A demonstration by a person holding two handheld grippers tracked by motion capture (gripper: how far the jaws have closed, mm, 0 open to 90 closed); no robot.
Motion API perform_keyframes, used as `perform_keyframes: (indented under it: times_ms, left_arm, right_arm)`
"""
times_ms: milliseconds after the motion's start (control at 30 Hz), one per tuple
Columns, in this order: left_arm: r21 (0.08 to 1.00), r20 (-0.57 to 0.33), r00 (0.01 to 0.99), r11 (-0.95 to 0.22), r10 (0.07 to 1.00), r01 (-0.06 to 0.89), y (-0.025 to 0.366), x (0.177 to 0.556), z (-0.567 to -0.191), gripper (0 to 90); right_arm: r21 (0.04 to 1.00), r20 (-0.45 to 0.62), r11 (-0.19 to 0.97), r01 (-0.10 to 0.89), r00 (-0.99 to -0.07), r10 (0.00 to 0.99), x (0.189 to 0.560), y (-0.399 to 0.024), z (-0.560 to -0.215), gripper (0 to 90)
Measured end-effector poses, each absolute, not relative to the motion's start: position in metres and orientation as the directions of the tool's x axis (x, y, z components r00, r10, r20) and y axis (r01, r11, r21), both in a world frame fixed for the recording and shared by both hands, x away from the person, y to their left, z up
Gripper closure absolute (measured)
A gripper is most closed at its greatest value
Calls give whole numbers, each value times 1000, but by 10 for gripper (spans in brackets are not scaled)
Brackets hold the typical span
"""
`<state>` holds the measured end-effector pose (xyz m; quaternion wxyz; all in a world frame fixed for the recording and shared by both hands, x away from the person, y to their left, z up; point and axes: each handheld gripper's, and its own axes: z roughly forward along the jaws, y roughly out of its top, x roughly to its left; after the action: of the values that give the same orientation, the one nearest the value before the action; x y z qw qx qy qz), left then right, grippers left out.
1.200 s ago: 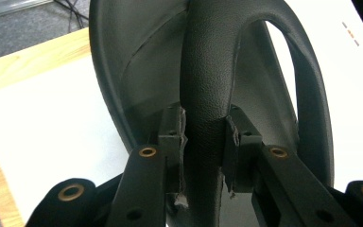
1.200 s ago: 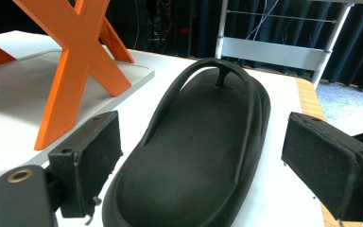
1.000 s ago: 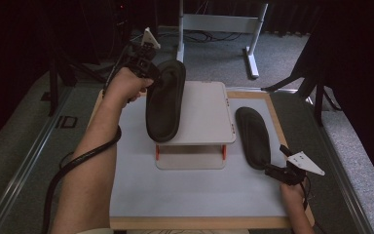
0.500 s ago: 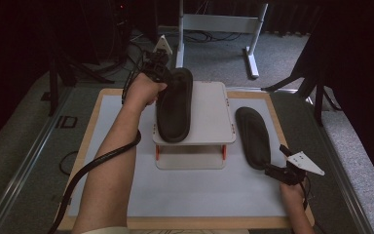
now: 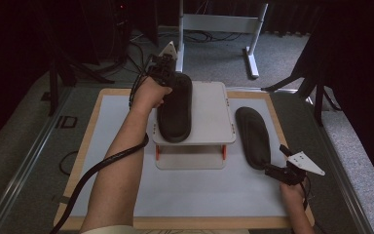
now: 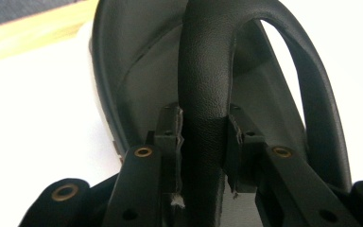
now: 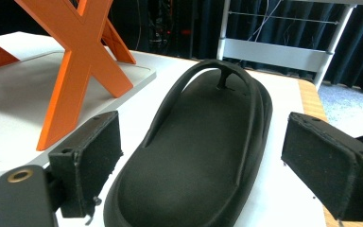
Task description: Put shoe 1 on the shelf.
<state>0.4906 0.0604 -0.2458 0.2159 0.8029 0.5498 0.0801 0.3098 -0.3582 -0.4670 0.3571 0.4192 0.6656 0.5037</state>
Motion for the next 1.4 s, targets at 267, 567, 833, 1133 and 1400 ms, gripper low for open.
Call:
perform_keyframes:
  times_ms: [267,567,833,1133,1400]
  left_arm:
    - [470,-137,446,-339,884,815,67,485,-239,507]
    - [516,-149,474,-341,868,786,79,477,-227,506]
    - [559,-157,510,-350,846,752,91,462,-222,506]
    - [606,-156,518,-333,841,722,119,447,-222,506]
    - [634,-167,520,-312,838,707,148,433,-232,506]
  right_arm:
    - [969,-53,142,202,-392,918,310,-358,-467,120]
    - [968,-56,146,205,-392,918,310,-358,-467,121]
    - [967,-57,149,207,-391,919,311,-358,-467,121]
    - [967,-55,147,208,-392,918,311,-358,-467,121]
    - [966,-59,152,212,-391,919,311,-358,-467,121]
